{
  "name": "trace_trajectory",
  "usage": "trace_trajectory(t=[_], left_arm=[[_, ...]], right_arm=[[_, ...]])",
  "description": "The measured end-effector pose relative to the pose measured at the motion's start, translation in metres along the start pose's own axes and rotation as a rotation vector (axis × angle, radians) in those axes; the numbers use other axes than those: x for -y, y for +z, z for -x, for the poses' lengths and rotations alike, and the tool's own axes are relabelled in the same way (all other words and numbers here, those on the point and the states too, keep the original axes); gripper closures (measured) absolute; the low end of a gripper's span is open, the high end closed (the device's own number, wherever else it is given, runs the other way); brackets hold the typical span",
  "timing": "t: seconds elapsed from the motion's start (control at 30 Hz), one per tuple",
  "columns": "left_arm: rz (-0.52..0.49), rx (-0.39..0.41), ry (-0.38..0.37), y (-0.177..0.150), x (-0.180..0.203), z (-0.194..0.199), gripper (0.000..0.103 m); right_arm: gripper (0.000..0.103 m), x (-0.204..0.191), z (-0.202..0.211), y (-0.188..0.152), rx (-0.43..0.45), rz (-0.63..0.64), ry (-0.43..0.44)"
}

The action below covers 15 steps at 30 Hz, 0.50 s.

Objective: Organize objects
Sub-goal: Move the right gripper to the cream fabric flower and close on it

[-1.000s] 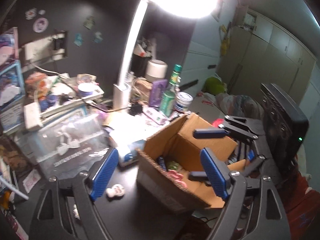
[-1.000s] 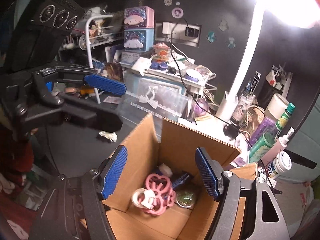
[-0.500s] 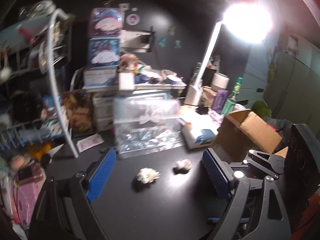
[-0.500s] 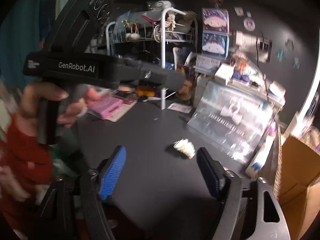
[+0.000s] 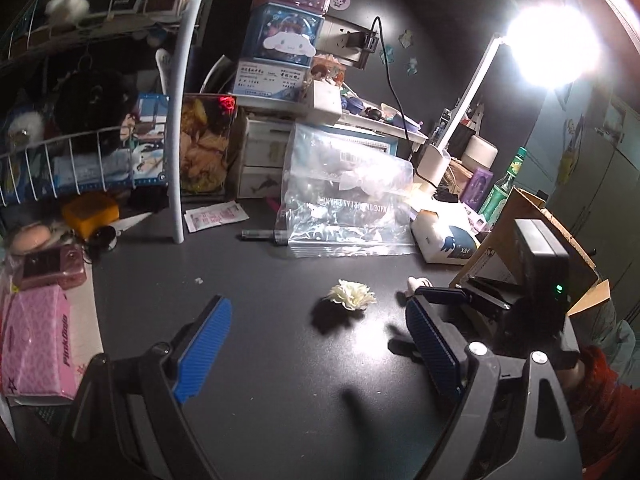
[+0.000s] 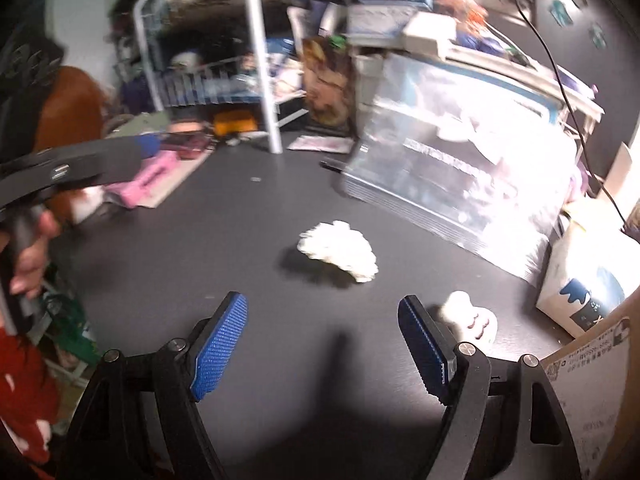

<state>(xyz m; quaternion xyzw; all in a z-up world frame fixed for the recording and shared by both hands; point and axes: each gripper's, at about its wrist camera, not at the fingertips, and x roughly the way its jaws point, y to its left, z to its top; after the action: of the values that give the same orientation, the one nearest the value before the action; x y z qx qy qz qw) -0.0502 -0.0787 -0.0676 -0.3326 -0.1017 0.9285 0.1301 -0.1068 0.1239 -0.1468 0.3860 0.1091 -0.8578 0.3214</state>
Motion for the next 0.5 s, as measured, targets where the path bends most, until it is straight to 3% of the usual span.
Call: trace_trajectory(t=[0.33,0.5], left_arm=[[0.007,-0.001,-0.029,0.002,-0.001,-0.003,0.016],[0.009,-0.011,-0.032,0.002,-0.002,-0.006,0.016]], right_arm=[[0.028,0.009,-0.030,0.016,-0.023,-0.020,-0.015],[0.043,0.006,-0.044,0.020,-0.033,0.014,-0.024]])
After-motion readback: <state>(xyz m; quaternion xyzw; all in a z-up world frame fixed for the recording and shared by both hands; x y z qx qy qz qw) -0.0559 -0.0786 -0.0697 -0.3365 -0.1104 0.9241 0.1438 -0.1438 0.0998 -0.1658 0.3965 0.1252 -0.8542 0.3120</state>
